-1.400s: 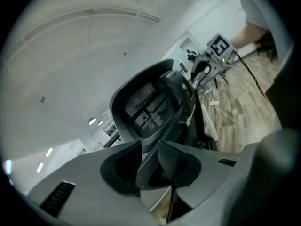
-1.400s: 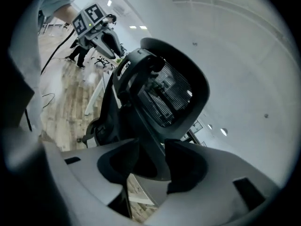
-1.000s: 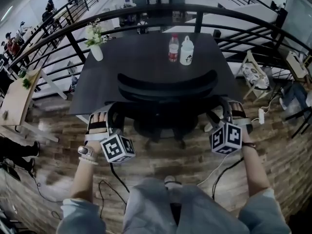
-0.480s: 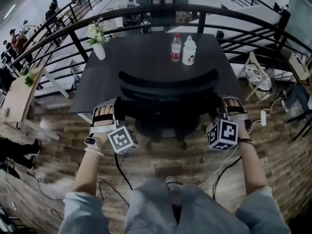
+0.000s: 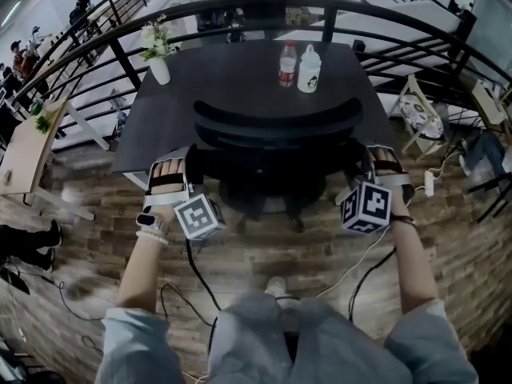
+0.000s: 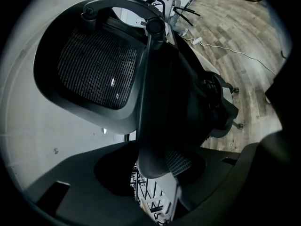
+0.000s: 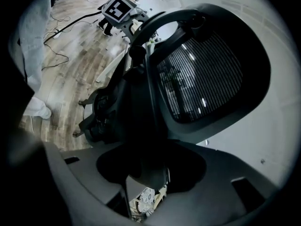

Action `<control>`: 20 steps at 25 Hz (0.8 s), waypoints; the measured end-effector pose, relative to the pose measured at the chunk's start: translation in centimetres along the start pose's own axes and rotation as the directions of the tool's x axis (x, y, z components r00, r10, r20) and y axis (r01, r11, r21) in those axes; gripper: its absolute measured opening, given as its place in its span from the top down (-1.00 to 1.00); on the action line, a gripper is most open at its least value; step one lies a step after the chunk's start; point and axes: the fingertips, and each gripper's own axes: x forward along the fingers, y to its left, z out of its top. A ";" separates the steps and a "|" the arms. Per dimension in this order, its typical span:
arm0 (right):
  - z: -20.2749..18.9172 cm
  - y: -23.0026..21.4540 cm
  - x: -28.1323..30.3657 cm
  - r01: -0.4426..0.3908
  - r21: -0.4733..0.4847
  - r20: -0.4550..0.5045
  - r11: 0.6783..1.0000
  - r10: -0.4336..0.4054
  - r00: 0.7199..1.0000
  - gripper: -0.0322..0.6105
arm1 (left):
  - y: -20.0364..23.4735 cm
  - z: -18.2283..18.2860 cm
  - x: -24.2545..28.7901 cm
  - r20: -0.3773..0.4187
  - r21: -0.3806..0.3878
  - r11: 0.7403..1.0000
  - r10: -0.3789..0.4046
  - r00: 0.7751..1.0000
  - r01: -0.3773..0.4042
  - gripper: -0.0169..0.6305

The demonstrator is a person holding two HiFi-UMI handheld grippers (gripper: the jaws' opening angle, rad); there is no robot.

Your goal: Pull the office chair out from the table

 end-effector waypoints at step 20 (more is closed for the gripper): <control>1.2 5.9 -11.7 0.029 0.051 0.015 0.998 -0.030 0.999 0.32 | -2.9 -1.8 -10.9 -0.005 -0.024 0.999 0.023 1.000 -0.023 0.34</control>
